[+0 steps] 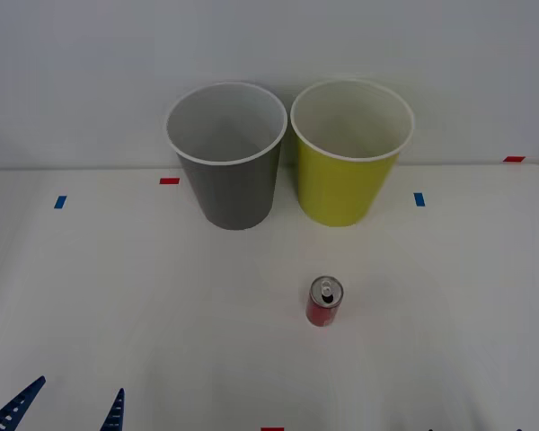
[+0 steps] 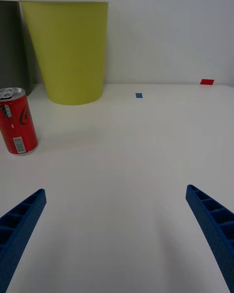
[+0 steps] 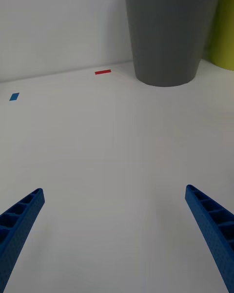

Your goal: Put cans in the gray bin and PET bottles in the light green bin.

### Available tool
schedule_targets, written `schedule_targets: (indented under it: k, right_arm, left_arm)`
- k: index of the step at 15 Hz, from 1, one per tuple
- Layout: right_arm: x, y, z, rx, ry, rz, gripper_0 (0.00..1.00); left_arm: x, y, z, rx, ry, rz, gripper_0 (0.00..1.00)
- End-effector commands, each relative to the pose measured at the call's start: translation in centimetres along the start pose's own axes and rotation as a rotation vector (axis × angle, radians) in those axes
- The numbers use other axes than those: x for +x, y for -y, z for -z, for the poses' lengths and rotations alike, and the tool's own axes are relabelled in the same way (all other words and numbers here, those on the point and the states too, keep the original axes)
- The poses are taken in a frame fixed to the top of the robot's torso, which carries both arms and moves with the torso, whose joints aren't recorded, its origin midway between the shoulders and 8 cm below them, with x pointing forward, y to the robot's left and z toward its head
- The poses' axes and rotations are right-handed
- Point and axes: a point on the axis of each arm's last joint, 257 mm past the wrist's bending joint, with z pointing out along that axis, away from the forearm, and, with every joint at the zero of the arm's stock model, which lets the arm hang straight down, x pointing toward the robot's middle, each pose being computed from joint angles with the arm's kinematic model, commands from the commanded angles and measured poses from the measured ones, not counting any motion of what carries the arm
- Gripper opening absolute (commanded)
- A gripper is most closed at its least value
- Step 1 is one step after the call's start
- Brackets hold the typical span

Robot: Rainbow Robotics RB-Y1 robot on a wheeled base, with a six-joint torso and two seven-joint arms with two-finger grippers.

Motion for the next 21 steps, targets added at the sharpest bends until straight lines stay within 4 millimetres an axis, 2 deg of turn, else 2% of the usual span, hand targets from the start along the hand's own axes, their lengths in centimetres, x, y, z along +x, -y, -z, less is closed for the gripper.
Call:
schedule_targets:
  k: [1, 5, 6, 8, 12, 17, 19, 21]
  right_arm:
    - [0.0, 0.0, 0.0, 0.000, 0.000, 0.000, 1.00]
    - [0.0, 0.0, 0.0, 0.000, 0.000, 0.000, 1.00]
    - [0.4, 0.2, -0.6, 0.003, 0.007, 0.008, 1.00]
    - [-0.6, 0.2, -0.8, -0.002, 0.040, 0.027, 1.00]
    - [-0.7, 0.4, -0.8, -0.010, 0.041, 0.053, 1.00]
    - [-0.4, -1.4, -1.2, -0.058, 0.045, 0.025, 1.00]
    - [-0.8, -2.1, -2.1, -0.095, 0.067, 0.031, 1.00]
    - [-0.6, -3.8, -3.4, -0.141, 0.066, 0.016, 1.00]
  left_arm:
    - [0.0, 0.0, 0.0, 0.000, 0.000, 0.000, 1.00]
    - [0.0, 0.0, 0.0, 0.000, 0.000, 0.000, 1.00]
    - [0.0, 0.0, 0.0, 0.000, 0.000, 0.000, 1.00]
    - [0.0, 0.0, 0.0, 0.000, 0.000, 0.000, 1.00]
    - [0.0, 0.0, 0.0, 0.000, 0.000, 0.000, 1.00]
    - [0.0, 0.0, 0.0, 0.000, 0.000, 0.000, 1.00]
    - [0.0, 0.0, 0.0, 0.000, 0.000, 0.000, 1.00]
    - [0.0, 0.0, 0.0, 0.000, 0.000, 0.000, 1.00]
